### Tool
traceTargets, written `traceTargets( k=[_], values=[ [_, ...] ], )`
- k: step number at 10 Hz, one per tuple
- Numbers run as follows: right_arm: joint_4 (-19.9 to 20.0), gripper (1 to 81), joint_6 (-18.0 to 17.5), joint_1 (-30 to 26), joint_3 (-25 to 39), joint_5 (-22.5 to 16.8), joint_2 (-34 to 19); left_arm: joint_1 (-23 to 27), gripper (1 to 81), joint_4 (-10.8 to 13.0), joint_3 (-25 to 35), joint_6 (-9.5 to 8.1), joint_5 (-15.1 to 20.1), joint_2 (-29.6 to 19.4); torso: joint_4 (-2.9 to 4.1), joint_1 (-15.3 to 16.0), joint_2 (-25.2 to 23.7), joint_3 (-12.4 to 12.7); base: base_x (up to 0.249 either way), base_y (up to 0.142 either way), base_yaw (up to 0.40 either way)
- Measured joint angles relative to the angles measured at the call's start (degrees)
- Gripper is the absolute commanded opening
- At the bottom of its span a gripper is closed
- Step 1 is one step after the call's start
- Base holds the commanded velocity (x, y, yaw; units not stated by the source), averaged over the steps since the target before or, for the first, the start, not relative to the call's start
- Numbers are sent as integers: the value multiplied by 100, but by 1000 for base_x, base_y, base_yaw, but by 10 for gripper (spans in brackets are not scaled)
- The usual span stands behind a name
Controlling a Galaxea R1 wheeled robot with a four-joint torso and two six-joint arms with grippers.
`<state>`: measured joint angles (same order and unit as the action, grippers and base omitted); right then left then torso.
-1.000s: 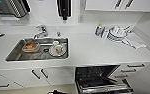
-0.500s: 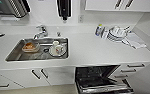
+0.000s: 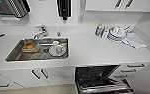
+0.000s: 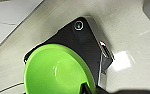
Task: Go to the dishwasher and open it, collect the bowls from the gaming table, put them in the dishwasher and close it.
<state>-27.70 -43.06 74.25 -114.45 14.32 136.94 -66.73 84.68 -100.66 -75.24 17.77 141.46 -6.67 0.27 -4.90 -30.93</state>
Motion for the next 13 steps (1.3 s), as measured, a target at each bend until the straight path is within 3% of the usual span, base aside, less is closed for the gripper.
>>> traceTargets(
  k=[4,8,11,13],
  values=[
    [0,10,-401,-651,940,-77,-918,-444,811,82,-2219,0,-1337,700,0,0,0,0,0,0,0],
    [-5,10,-777,-1513,1698,-523,-1364,-702,811,71,-4437,5,-2661,1499,0,0,0,0,0,0,0],
    [-5,10,-931,-2297,2142,-1034,-1429,-992,811,-113,-5274,9,-3485,2066,0,0,0,0,0,0,0],
    [2,10,-997,-2881,2325,-1479,-1442,-1443,811,-212,-5320,9,-3732,2282,0,0,0,0,0,0,0]
  ],
)
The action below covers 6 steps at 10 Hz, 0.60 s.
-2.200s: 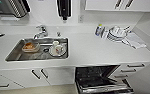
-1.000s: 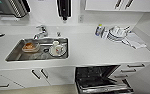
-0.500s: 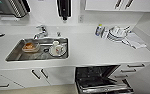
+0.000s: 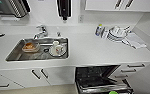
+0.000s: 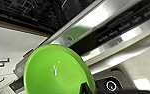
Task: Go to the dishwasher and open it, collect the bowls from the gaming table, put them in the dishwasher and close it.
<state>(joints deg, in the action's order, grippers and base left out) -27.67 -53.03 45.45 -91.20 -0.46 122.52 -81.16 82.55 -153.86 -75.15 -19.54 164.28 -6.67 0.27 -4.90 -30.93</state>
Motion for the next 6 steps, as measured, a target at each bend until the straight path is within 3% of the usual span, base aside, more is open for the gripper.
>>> traceTargets(
  k=[5,6],
  values=[
    [190,10,-69,-1062,179,-872,361,-111,811,-74,-91,10,52,135,0,0,0,0,0,0,0],
    [229,10,-85,-1231,162,-992,425,-139,811,-72,-118,11,234,206,0,0,0,0,0,0,0]
  ],
)
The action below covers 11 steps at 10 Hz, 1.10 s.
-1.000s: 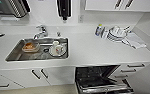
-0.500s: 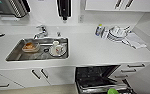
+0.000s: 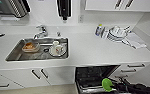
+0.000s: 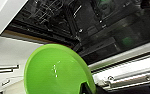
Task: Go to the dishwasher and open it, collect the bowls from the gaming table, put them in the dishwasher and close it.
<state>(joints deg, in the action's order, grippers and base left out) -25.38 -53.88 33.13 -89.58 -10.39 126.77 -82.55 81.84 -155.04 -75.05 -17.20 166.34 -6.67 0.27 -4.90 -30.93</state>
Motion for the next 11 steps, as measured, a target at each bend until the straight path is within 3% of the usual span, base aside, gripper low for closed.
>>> traceTargets(
  k=[2,3,5,10,11],
  values=[
    [68,10,-6,-312,-111,-129,168,-22,811,7,-26,2,428,108,0,0,0,-77,0,0,0],
    [96,10,-17,-419,-182,-165,267,-40,811,9,-28,5,480,133,0,0,0,-208,0,0,0],
    [121,10,-17,-456,-345,-251,503,-105,811,22,-30,2,491,135,0,2,2,-474,0,0,0],
    [389,10,-20,-655,-675,-182,969,-104,811,24,-28,5,497,130,0,5,5,-536,0,0,0],
    [468,811,-20,-728,-742,-138,1100,-115,811,22,-28,2,500,133,0,5,5,-536,0,0,0]
  ],
)
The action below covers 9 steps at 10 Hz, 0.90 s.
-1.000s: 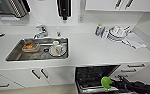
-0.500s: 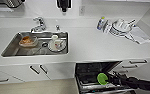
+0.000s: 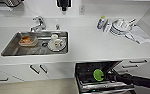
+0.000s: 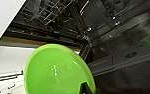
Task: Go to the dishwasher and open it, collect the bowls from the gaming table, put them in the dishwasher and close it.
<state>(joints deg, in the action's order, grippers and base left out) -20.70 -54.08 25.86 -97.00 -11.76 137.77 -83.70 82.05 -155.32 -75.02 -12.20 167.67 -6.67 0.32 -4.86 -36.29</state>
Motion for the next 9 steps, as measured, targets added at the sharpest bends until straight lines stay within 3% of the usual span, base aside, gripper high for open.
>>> traceTargets(
  k=[3,5,7,9],
  values=[
    [279,811,0,-271,-90,37,-34,-12,811,-5,-2,0,9,41,0,0,0,-2,0,0,0],
    [321,811,-2,-315,-22,35,-130,-15,811,-9,-5,0,265,96,0,0,0,-2,0,0,0],
    [369,811,0,-354,271,-96,-616,-17,811,-9,-5,-2,691,218,0,0,0,-2,0,0,0],
    [382,811,9,-364,463,-402,-1321,-12,811,-11,-2,0,711,265,0,0,0,-2,0,0,0]
  ],
)
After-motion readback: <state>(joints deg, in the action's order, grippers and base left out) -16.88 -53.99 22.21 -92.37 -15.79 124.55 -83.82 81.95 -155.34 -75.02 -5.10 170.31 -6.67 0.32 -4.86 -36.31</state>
